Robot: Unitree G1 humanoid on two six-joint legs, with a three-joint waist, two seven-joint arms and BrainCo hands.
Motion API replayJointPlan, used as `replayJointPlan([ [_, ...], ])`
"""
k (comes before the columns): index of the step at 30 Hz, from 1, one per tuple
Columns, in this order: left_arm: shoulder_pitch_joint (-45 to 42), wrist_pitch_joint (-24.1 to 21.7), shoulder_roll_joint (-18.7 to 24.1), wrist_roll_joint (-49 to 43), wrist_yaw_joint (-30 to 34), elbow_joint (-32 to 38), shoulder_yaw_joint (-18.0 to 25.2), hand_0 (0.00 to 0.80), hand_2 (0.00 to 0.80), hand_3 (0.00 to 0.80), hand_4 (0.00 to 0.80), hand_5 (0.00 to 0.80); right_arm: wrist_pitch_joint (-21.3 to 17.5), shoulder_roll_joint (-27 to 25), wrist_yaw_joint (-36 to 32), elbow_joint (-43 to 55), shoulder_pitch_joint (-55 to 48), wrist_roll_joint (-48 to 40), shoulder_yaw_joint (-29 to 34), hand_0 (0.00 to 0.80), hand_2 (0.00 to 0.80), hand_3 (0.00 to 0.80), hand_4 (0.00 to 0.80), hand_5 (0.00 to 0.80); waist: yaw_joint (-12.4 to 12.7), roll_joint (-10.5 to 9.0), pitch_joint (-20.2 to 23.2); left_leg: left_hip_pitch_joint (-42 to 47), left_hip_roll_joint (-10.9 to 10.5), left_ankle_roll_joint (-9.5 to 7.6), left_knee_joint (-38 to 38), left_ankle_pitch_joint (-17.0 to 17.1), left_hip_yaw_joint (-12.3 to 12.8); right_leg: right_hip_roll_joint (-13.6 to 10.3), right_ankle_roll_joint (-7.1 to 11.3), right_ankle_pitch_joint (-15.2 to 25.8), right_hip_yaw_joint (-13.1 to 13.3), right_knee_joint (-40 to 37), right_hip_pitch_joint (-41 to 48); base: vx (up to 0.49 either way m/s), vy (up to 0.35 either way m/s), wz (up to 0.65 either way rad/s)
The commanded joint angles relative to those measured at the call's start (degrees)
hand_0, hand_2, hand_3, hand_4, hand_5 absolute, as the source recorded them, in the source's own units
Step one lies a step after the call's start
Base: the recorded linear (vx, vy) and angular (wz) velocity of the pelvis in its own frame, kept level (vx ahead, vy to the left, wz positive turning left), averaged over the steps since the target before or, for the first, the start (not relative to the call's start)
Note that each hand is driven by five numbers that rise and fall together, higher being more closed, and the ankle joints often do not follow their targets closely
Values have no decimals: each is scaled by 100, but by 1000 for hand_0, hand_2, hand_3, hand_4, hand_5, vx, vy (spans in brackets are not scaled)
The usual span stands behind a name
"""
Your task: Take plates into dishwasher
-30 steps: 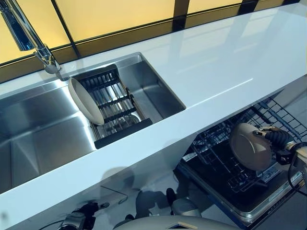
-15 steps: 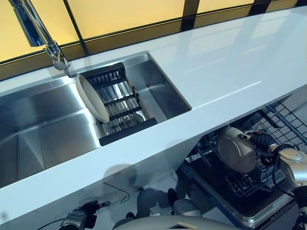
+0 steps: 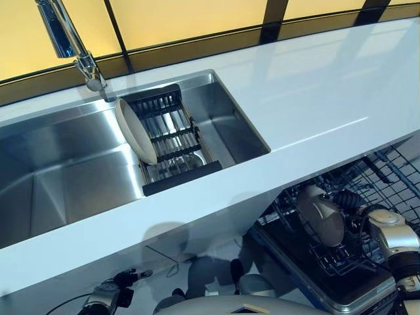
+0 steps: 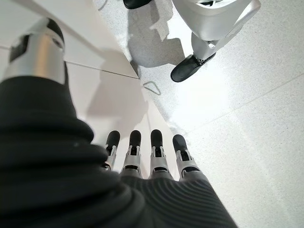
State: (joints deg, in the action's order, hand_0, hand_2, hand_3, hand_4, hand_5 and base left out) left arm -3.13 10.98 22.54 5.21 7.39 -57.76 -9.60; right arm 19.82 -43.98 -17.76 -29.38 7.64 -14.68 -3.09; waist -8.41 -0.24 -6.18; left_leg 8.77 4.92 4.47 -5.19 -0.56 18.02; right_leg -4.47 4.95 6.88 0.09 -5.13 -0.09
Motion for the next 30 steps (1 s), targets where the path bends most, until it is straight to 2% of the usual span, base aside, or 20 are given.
replayJointPlan([
  [1, 267, 33, 155, -231, 43, -112, 0, 0, 0, 0, 0, 0, -316, 38, 114, -345, 759, -55, -144, 800, 800, 800, 800, 800, 175, -74, 7, -124, -218, -339, 315, -330, -278, -198, 446, -225, -605, 388, -66, -10, -11, 4],
  [3, 285, 7, 142, -234, 33, -152, -6, 0, 0, 0, 0, 0, -315, 80, 133, -488, 806, -82, -192, 800, 800, 800, 800, 800, 195, -68, -3, -123, -216, -341, 314, -332, -288, -206, 443, -229, -622, 399, -69, -4, -21, 3],
  [5, 522, -182, -20, -168, -158, -685, -66, 0, 0, 0, 0, 0, -495, 250, 49, -822, 865, -11, -323, 800, 800, 800, 800, 800, 153, -120, 37, -101, -205, -377, 309, -373, -253, -215, 428, -281, -641, 465, -92, 30, -59, 2],
  [7, 672, -168, -138, -115, -310, -882, -111, 0, 0, 0, 0, 0, -511, 351, 32, -927, 904, 20, -426, 800, 800, 800, 800, 800, 124, -152, 50, -77, -191, -388, 312, -390, -222, -207, 423, -301, -631, 476, -82, 43, -58, -1],
  [14, 687, -81, -286, -93, -503, -893, -215, 0, 0, 0, 0, 0, -195, 469, 87, -1084, 1006, 2, -496, 800, 800, 800, 800, 800, 155, -215, 73, -28, -183, -378, 358, -412, -204, -211, 405, -318, -664, 465, 16, 12, -14, -1],
  [15, 664, -69, -279, -105, -490, -866, -216, 0, 0, 0, 0, 0, -132, 461, 91, -1105, 1021, 0, -465, 747, 747, 747, 747, 747, 165, -211, 79, -26, -183, -378, 359, -411, -204, -212, 405, -321, -666, 464, 23, 16, 0, 3],
  [16, 661, -68, -273, -106, -483, -863, -212, 0, 0, 0, 0, 0, -110, 451, 63, -1122, 1025, 9, -451, 486, 486, 486, 486, 486, 166, -210, 78, -26, -182, -377, 360, -410, -203, -211, 405, -322, -663, 467, 22, 14, 0, 7],
  [17, 651, -50, -264, -114, -468, -839, -204, 0, 0, 0, 0, 0, -38, 429, 77, -1145, 1032, -14, -410, 0, 0, 0, 0, 0, 171, -206, 79, -25, -178, -375, 359, -407, -202, -211, 407, -321, -664, 467, 25, 10, 0, 7],
  [30, 599, 19, -205, -109, -464, -726, -144, 0, 0, 0, 0, 0, 78, 182, 324, -894, 889, 8, -110, 0, 0, 0, 0, 0, 117, -269, 74, -24, -159, -392, 366, -407, -180, -167, 405, -313, -580, 485, -1, 1, 0, 0],
])
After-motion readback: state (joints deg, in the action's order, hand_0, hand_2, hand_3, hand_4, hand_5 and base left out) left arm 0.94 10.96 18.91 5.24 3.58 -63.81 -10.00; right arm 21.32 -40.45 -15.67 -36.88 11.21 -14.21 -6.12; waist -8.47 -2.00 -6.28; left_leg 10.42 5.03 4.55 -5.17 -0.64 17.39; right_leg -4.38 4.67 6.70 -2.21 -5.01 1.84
